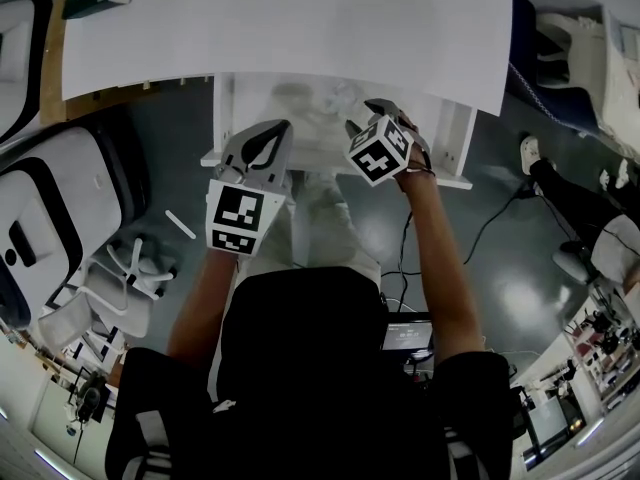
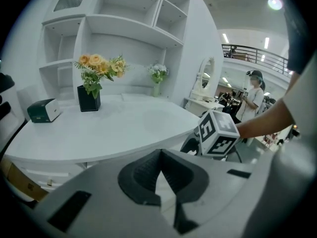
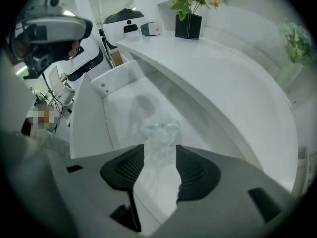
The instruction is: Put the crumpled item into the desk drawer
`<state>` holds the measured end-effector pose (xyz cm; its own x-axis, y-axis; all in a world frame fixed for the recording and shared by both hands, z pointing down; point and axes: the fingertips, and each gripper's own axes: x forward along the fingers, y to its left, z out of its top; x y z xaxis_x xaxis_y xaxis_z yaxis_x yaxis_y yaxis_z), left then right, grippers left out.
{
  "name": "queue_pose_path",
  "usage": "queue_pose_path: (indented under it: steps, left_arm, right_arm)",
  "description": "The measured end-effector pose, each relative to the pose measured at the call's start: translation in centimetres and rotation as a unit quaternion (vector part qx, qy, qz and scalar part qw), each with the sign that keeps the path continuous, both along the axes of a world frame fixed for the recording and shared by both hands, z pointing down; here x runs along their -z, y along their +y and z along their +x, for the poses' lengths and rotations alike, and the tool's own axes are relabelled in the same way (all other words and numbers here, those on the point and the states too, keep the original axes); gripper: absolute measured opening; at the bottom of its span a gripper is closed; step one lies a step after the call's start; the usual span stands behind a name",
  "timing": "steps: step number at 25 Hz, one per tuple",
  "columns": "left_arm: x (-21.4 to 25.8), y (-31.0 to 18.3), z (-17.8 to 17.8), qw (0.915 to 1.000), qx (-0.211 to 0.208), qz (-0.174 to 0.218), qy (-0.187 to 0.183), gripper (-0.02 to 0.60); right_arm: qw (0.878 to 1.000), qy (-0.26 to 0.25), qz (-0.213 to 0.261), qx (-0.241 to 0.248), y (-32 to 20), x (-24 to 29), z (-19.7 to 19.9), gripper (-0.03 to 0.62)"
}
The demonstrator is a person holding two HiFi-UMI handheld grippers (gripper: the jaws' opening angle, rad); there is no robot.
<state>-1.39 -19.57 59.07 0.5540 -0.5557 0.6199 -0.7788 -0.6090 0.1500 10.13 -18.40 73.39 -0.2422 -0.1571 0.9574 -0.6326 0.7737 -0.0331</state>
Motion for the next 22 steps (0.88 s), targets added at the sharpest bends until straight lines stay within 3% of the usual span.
queue_pose_path:
  steps: [14, 22]
  left_arm:
    - [3.8, -0.4, 0.3, 0.9992, -0.018, 0.034, 0.006, 0.006]
    - [6.9, -0.4, 1.1, 0.9973, -0.033, 0.064, 0.013, 0.006]
  right_arm:
    - [0.998, -0.017, 0.028, -0.045, 0.6, 5.7, 0.2, 0.056]
    - [0.989, -0.079, 0.057, -0.115, 0.4, 11.1, -0.2, 0.0]
